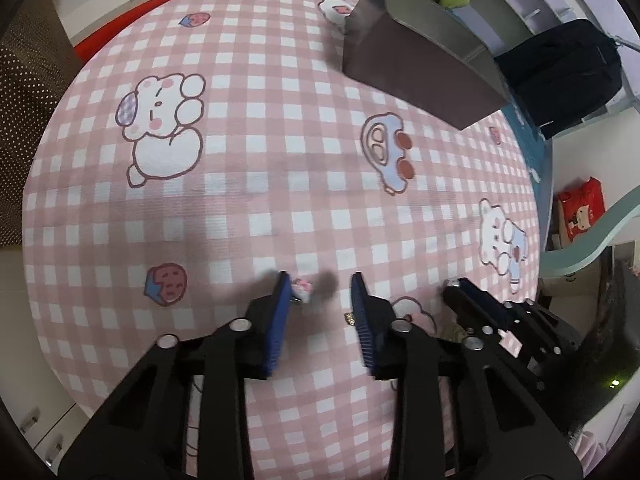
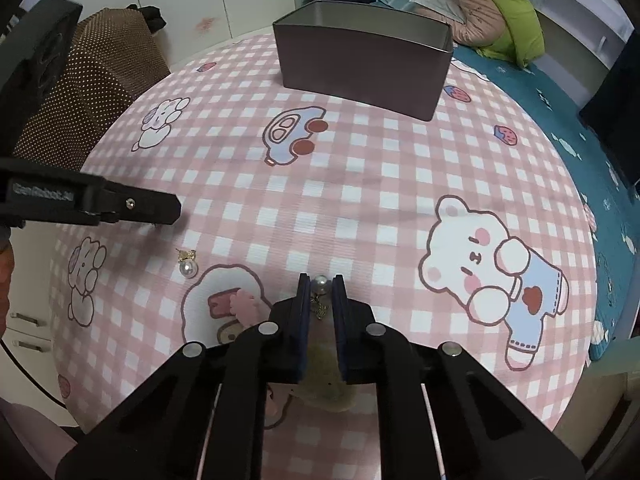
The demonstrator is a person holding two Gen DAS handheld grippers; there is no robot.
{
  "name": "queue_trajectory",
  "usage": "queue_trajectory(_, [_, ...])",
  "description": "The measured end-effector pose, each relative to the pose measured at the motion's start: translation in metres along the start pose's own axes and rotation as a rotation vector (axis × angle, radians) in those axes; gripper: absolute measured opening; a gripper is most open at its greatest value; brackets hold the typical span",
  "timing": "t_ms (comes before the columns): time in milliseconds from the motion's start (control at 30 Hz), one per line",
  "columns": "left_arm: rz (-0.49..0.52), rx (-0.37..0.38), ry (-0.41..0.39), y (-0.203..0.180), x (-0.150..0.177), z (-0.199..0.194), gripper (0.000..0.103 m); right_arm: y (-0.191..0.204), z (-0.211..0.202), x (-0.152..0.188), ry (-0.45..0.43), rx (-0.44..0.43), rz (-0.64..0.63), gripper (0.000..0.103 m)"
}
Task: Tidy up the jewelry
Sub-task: 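Grasp the pink charm with the left gripper while the right gripper grasps the pearl earring, then carry the pink charm and pearl earring over the grey tin with both grippers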
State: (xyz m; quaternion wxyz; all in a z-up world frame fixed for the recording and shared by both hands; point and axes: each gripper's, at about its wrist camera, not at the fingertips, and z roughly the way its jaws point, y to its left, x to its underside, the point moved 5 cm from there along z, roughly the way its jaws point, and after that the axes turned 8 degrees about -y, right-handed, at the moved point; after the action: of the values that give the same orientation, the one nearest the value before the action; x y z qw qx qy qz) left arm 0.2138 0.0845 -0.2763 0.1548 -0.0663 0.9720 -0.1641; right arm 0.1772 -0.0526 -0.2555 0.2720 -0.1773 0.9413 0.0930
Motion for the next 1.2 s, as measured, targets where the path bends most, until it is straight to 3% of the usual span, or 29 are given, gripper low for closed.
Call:
queue_trajectory(200, [0.034, -0.016, 0.004, 0.000, 0.000, 0.004, 0.012, -0.003, -0.004, -0.002, -0.005, 0.008, 0.021, 0.010])
queue_trajectory(767, [0.050, -0.001, -0.040, -0.007, -0.007, -0.009, 0.011, -0.008, -0.013, -0.023, -0.045, 0.005, 0.033, 0.010])
queue_trajectory(1200, [0.055, 0.007, -0.178, -0.023, -0.062, -0.045, 0.011, -0.040, -0.038, -0.078, -0.175, 0.046, 0.039, 0.010])
